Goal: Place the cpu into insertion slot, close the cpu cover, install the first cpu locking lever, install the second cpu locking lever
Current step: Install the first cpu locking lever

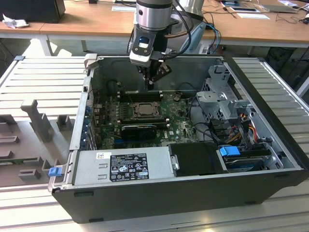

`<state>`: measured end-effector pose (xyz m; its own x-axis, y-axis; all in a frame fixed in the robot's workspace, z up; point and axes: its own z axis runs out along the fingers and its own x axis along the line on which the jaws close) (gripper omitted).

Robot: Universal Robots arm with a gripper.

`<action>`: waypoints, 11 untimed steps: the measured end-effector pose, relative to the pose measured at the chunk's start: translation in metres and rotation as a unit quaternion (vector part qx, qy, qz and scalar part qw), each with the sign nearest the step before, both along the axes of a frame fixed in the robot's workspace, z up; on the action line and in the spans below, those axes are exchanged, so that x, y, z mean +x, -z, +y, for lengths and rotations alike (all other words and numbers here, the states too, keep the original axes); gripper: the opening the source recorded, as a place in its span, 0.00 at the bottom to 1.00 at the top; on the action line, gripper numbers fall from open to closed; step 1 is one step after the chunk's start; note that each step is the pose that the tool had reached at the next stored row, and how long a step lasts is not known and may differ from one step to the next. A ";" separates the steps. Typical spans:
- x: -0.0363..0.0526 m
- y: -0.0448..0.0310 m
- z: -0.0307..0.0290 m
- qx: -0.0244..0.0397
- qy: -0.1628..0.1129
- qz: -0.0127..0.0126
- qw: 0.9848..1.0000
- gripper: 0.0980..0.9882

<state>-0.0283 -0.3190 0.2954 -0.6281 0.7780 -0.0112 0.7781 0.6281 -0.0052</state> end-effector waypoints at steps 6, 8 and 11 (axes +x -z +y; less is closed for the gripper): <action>0.0000 0.0000 0.0000 0.000 -0.037 0.000 0.999 0.01; 0.0000 0.0000 0.0000 0.000 -0.045 0.000 0.999 0.01; 0.0000 0.0000 0.0000 0.000 -0.065 0.000 0.998 0.01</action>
